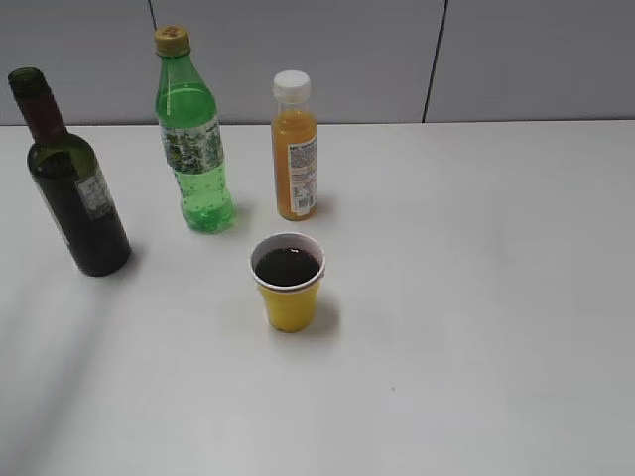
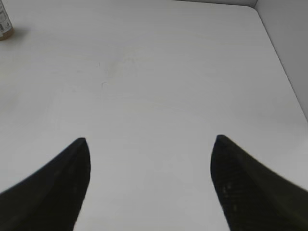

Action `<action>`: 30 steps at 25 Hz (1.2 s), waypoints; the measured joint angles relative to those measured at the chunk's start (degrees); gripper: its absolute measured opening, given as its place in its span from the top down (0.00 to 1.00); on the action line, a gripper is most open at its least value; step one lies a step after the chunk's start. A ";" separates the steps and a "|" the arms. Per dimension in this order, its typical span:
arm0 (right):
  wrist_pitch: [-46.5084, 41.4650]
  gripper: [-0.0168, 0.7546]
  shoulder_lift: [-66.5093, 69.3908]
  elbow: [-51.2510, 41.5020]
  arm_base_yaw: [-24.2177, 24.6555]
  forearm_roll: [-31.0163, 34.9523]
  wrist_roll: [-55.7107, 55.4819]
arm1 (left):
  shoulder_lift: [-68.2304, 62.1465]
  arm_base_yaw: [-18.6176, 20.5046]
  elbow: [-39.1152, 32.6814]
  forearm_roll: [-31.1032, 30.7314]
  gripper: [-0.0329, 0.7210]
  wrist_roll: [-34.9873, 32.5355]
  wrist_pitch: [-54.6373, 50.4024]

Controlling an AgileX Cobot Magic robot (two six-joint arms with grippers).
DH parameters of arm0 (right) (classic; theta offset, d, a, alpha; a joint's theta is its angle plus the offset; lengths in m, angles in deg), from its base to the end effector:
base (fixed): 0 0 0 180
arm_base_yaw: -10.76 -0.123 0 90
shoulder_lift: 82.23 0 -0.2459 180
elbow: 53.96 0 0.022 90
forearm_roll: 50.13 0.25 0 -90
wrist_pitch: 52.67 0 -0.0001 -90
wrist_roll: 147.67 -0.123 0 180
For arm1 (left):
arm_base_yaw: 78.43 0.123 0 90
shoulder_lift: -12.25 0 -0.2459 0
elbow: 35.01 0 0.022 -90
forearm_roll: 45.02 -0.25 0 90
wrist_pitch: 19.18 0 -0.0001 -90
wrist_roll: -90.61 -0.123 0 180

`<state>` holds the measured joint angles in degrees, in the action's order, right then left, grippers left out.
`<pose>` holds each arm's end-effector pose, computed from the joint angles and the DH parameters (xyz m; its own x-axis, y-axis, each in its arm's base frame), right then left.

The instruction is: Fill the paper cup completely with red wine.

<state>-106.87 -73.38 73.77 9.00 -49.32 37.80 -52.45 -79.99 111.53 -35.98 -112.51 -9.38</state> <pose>0.0764 0.0038 0.2482 -0.4222 -0.1001 -0.9009 -0.0781 0.9942 -0.0738 0.2684 -0.0040 0.3348 0.0258 0.2448 -0.9692 -0.0060 0.9696 0.2447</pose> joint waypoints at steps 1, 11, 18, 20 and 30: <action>0.00 0.21 0.00 0.00 0.00 0.00 0.00 | 0.65 1.35 1.91 -1.08 0.15 -0.05 -4.13; 0.00 0.21 0.00 0.00 0.00 0.00 0.00 | 4.34 3.25 12.45 -4.23 0.17 10.38 -51.54; 0.00 0.21 0.00 0.00 0.00 0.00 0.00 | 16.77 3.36 12.46 -8.66 0.17 13.55 -69.27; 0.00 0.21 0.00 0.00 0.00 0.00 0.00 | 21.82 3.36 12.07 -9.05 0.17 14.03 -71.07; 0.00 0.21 0.00 0.00 0.00 0.00 0.00 | 45.66 3.36 0.39 -7.44 0.17 15.14 -76.48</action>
<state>-106.87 -73.38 73.77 9.00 -49.32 37.80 -6.79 -76.63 111.92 -43.42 -97.38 -85.86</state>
